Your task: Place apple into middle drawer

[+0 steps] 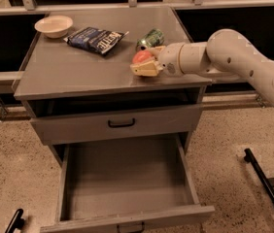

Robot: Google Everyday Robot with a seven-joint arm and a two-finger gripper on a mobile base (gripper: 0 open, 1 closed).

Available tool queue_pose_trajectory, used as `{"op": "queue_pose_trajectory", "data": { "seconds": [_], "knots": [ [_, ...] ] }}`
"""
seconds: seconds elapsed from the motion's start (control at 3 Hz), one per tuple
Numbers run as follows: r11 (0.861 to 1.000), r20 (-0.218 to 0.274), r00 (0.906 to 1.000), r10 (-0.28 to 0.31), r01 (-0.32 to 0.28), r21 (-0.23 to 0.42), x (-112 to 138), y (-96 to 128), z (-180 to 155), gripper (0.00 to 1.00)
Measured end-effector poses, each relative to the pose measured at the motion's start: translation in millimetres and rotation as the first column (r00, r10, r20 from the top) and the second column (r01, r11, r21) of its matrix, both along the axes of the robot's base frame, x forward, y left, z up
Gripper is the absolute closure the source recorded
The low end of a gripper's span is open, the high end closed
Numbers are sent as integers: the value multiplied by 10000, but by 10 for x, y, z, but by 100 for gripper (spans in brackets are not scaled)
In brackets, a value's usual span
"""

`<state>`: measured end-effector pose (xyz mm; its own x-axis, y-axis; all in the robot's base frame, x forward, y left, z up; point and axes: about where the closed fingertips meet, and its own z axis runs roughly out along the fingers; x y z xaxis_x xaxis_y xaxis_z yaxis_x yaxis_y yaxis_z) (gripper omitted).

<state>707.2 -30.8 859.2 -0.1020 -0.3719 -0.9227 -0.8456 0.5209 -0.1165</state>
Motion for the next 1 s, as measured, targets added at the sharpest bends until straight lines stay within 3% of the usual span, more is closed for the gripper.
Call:
{"op": "queue_pose_trajectory", "data": {
  "seconds": [0.33, 0.67, 1.0],
  "knots": [
    [9823, 420, 9838, 1741, -1765, 631, -603, 90, 284, 100],
    [9721, 527, 9720, 2289, -2311, 400, -700, 188, 255, 100],
    [9690, 488, 9696, 2397, -2421, 498, -716, 216, 236, 100]
  ]
}}
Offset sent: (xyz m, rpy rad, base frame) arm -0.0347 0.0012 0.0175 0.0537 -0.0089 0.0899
